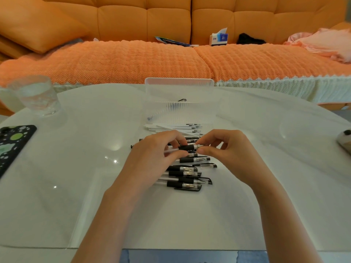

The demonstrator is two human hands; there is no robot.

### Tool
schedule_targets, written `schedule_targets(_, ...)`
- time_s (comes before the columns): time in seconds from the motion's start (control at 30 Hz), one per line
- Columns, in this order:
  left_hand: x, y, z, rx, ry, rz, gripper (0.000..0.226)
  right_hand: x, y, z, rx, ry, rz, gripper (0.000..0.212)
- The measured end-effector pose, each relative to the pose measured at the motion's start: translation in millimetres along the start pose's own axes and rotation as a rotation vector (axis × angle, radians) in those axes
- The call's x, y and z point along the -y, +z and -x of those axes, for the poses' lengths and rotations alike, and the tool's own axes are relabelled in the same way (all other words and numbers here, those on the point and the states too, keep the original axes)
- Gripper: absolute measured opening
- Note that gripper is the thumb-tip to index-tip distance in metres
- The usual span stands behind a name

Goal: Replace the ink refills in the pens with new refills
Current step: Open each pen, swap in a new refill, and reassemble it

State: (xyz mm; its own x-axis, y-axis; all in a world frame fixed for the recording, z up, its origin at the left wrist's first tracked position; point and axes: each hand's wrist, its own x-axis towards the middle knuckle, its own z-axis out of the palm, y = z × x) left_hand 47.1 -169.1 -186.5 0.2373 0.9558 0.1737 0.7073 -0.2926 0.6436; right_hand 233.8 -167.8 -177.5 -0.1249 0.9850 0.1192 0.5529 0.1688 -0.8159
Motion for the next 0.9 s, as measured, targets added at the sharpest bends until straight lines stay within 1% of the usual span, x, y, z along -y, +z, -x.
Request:
schedule_targets(0.07,0.5,0.4,0.2,0.014,-0.012,0.021,0.007,-0.4,-0.1,-0.5,-0.014,0.004,-0.012,0.007)
schedule_targets(0.17,-0.1,0.2,0.5,0.021,0.003,0.005,0.016,0.3,0.2,-0.6,-0.016,0.009,-0.01,0.007)
schedule_targets(0.27,-0.4,-1.2,0.3,-0.003,0.009,-0.01,0.027,0.2,1.5,-0.9,-0.012,0.008,-0.001,0.008)
schedule_targets(0.3,-0.4,-1.5,0.4,-0.011,0.009,-0.018,0.027,0.2,1.5,-0.7,-0.013,0.008,0.0,0.009)
schedule_targets(0.47,2.1,-0.8,0.2,-0.015,-0.008,0.007,0.006,1.1,0.6,0.0,-0.016,0.004,-0.003,0.007)
schedule_targets(0.53,2.6,-0.9,0.5,-0.005,-0.002,0.023,0.007,1.4,0.7,0.0,-0.014,0.005,-0.002,0.006)
schedule_targets(0.67,0.4,-1.7,0.7,0.032,-0.013,0.011,0.02,0.7,1.1,-0.4,-0.014,0.007,0.003,0.007)
schedule_targets(0.83,2.5,0.1,0.2,0.041,-0.019,0.03,0.006,0.9,1.3,-0.5,-0.02,0.003,-0.01,0.007)
schedule_targets(0.9,2.4,0.5,0.1,0.03,0.001,0.031,0.008,0.6,1.3,-0.8,-0.026,-0.003,-0.013,0.007)
